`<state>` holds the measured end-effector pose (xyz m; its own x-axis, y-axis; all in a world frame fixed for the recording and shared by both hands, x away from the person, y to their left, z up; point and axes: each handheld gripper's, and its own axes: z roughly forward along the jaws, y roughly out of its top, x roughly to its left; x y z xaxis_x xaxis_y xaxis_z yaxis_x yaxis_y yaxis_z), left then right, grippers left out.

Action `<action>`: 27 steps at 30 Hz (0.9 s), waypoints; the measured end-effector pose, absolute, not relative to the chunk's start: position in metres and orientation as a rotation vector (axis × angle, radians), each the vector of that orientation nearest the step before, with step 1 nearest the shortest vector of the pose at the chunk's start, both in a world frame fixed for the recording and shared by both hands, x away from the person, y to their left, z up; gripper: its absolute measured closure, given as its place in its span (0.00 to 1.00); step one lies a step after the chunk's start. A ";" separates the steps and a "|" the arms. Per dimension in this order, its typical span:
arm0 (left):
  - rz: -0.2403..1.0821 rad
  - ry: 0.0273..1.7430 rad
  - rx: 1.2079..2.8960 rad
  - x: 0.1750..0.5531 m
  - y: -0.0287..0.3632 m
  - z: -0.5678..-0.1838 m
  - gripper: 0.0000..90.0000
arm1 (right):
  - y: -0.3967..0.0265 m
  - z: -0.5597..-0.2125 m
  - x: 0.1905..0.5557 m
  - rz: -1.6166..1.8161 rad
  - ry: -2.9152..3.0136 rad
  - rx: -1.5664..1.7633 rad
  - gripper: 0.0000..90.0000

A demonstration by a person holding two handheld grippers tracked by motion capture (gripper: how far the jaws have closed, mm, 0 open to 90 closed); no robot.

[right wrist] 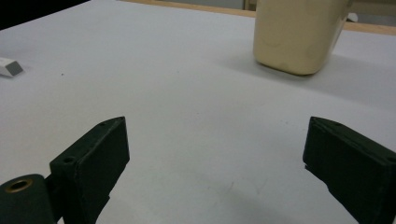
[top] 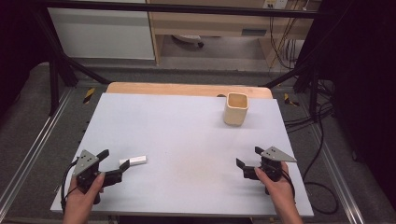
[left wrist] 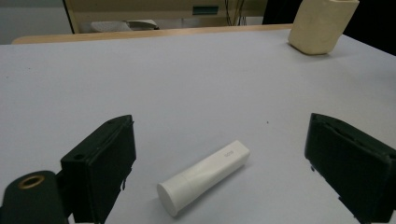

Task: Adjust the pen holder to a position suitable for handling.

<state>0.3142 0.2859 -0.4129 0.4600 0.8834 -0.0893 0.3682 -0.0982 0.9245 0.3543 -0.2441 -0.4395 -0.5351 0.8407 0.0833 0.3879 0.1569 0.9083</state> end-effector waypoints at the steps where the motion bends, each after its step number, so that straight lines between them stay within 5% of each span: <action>1: 0.625 1.088 1.684 0.314 0.286 -0.413 0.10 | -0.244 -0.440 0.355 1.353 1.999 1.166 0.08; 27: 0.588 0.993 1.881 0.358 0.269 -0.401 0.11 | -0.240 -0.440 0.355 1.323 2.009 1.146 0.07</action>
<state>0.3582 0.2685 -0.4007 0.5638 0.8259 -0.0002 0.3970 -0.2708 0.8769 0.3548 -0.2400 -0.4402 -0.5390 0.8403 0.0575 0.3847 0.1849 0.9043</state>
